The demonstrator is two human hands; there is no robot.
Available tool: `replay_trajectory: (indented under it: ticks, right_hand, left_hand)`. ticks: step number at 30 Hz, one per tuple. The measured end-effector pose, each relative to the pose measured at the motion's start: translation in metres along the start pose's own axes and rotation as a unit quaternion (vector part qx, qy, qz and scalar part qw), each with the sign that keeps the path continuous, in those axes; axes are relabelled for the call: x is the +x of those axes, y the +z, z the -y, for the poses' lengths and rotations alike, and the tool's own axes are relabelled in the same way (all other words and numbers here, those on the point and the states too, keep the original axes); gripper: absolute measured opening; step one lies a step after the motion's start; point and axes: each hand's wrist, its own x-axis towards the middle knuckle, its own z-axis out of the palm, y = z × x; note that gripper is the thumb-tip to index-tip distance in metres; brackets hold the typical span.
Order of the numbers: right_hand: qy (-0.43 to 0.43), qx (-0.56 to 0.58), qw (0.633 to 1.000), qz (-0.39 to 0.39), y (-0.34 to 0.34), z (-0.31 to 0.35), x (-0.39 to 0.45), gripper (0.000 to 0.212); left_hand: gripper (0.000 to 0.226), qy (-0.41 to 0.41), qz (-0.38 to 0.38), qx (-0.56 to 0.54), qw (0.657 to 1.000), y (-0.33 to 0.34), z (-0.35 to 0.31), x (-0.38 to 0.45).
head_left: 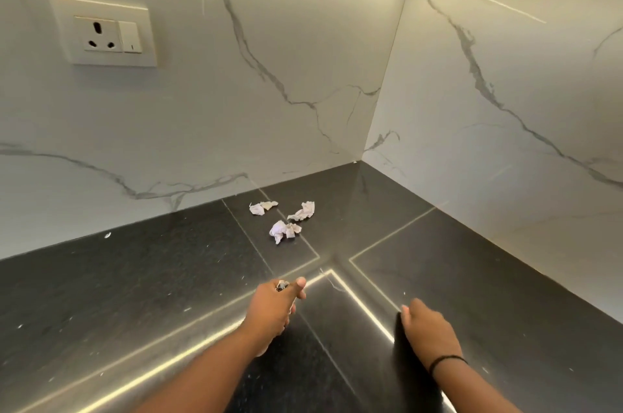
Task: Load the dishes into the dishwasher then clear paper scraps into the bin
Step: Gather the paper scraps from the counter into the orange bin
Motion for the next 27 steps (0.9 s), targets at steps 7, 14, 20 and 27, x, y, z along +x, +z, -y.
replay_trajectory:
  ticks: [7,14,20,27]
  right_hand:
    - [0.227,0.421,0.878,0.008,-0.010,0.002,-0.063,0.034]
    - [0.254,0.651,0.689,0.191,-0.041,0.031,-0.187,0.030]
    - [0.311,0.689,0.577,0.309,-0.006,-0.019,-0.311,0.049]
    - [0.506,0.603,0.551,0.278,0.151,-0.125,-0.386,0.046]
  left_hand:
    - [0.057,0.038,0.046,0.091,0.994,0.004,0.017,-0.067]
    - [0.062,-0.012,0.107,-0.037,0.993,0.037,0.040,-0.163]
    - [0.052,-0.246,0.155,-0.302,0.908,0.094,0.173,-0.248]
    - [0.026,-0.476,0.058,-0.262,0.838,0.086,0.335,-0.273]
